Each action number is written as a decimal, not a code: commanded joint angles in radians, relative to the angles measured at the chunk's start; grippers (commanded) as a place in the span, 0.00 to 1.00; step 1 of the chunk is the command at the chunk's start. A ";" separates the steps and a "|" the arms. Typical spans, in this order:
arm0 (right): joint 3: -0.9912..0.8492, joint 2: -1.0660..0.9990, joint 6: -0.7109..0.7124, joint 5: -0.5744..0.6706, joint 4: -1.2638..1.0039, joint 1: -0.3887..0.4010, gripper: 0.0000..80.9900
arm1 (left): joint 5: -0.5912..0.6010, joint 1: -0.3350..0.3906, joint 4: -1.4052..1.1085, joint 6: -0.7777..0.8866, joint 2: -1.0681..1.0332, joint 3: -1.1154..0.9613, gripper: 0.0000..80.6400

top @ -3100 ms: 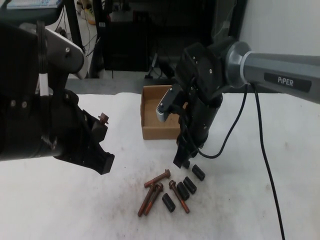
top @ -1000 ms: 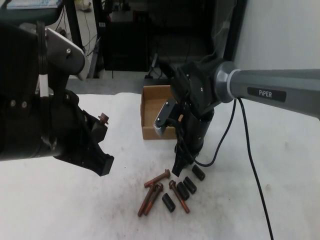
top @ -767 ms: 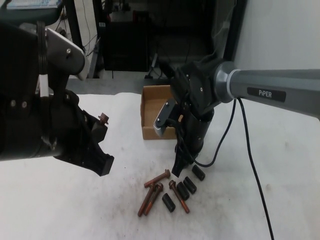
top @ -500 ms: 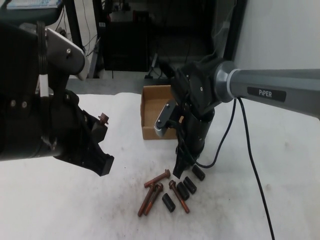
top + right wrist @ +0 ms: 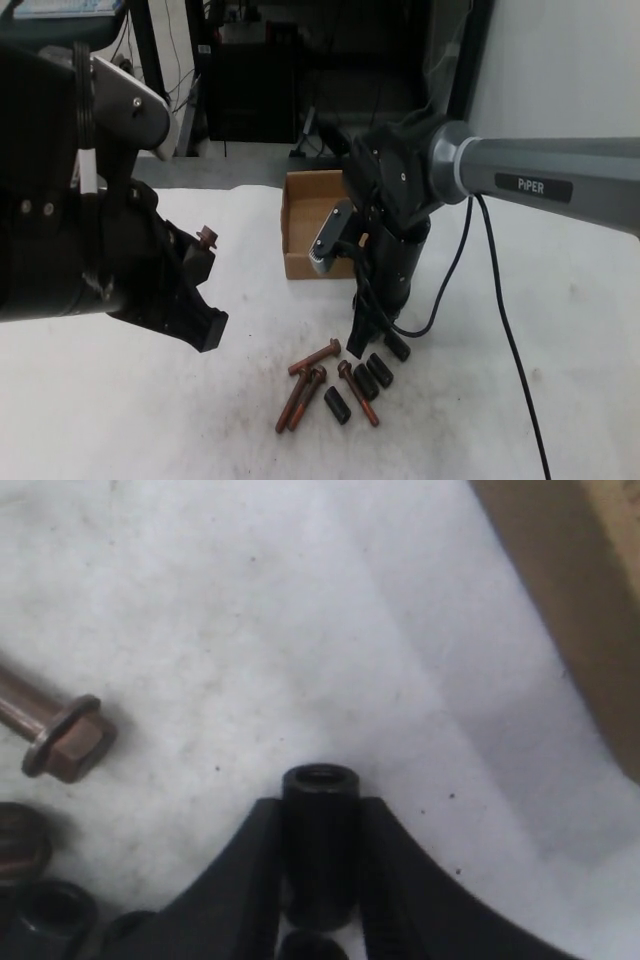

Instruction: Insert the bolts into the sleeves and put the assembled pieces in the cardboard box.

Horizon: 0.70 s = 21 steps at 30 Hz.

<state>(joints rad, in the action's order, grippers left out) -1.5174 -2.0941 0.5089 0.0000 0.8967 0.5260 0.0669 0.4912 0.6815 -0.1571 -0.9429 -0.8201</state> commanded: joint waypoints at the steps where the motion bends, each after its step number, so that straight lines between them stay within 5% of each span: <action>1: 0.003 -0.007 0.000 0.000 0.031 -0.002 0.01 | -0.005 -0.002 -0.006 0.000 0.010 -0.002 0.00; 5: 0.001 -0.007 -0.043 0.000 0.037 -0.002 0.00 | -0.005 -0.002 -0.006 0.000 0.010 -0.002 0.00; 9: -0.019 0.021 -0.246 0.052 0.046 -0.012 0.00 | -0.005 -0.002 -0.016 0.000 0.010 -0.002 0.00; 16: -0.022 0.184 -0.418 0.693 0.001 -0.078 0.00 | 0.015 -0.002 -0.131 0.009 0.020 -0.010 0.00; 21: -0.015 0.338 -0.337 0.807 -0.003 -0.136 0.00 | 0.206 -0.002 -0.343 0.100 0.023 -0.010 0.00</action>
<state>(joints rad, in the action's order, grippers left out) -1.5310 -1.8179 0.1346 0.7419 0.8961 0.4143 0.1794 0.4890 0.4502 -0.1038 -0.9349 -0.8201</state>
